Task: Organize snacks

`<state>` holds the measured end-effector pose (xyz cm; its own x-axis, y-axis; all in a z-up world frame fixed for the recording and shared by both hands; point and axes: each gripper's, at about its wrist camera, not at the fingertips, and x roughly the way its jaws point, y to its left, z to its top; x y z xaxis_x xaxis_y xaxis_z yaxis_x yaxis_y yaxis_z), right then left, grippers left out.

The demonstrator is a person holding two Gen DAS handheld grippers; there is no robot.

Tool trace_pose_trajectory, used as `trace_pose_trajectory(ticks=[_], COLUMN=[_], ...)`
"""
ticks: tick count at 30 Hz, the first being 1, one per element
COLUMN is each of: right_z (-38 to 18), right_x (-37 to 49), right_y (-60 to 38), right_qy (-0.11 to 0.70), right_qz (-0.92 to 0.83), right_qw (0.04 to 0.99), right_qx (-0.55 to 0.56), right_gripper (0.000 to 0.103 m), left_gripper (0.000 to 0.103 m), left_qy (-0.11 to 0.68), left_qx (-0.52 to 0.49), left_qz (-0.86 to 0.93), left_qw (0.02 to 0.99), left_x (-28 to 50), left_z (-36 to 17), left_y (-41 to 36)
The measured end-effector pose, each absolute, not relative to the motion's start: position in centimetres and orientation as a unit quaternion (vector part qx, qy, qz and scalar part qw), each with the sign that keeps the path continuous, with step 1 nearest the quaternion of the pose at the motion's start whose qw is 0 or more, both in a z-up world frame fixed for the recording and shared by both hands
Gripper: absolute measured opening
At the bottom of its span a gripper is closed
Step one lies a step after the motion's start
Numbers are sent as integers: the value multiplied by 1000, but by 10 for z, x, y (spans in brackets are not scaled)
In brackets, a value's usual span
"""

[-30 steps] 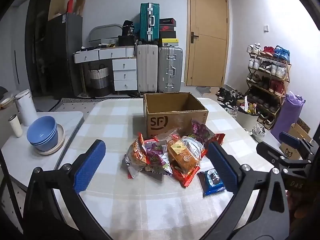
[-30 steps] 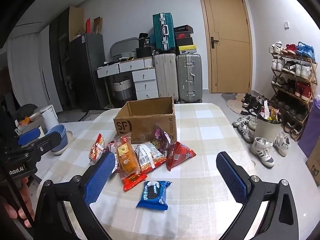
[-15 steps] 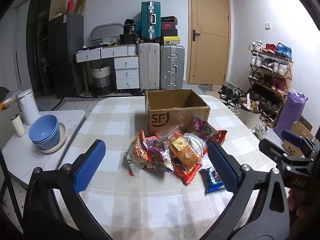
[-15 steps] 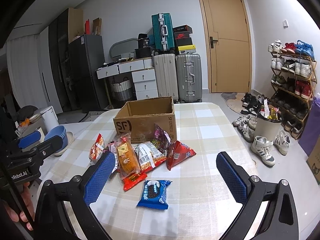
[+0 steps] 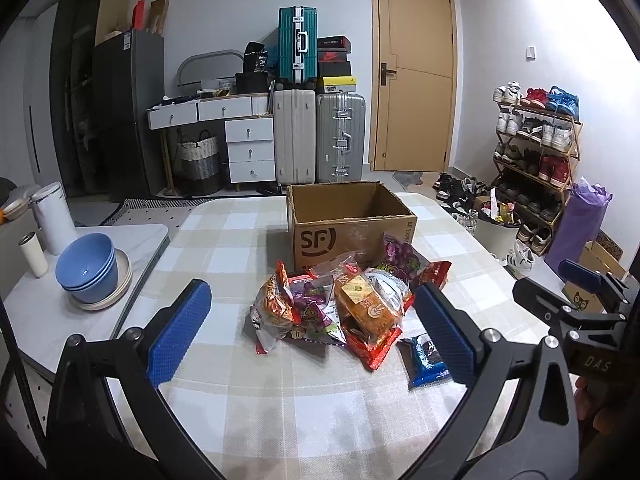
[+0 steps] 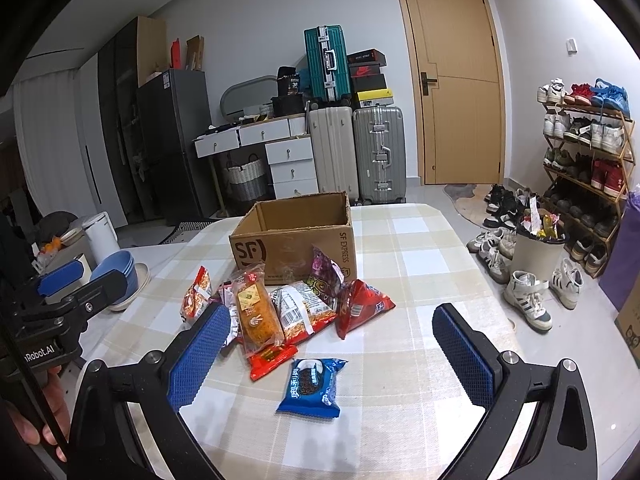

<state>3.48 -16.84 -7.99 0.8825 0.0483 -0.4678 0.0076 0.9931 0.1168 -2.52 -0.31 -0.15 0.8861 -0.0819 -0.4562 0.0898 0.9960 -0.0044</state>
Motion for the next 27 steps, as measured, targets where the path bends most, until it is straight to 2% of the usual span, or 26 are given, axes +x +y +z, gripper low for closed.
trace_pose_trajectory(ticks=[27], right_z=[-83], right_x=[34], right_y=[-165], right_qy=[241], right_qz=[37], right_qw=[967], right_qx=[74], right_gripper=[103], left_gripper=[102], left_qy=[246], left_qx=[-10], left_qz=[-43], left_qw=[968], left_x=[-22], left_z=[-8], left_y=[4])
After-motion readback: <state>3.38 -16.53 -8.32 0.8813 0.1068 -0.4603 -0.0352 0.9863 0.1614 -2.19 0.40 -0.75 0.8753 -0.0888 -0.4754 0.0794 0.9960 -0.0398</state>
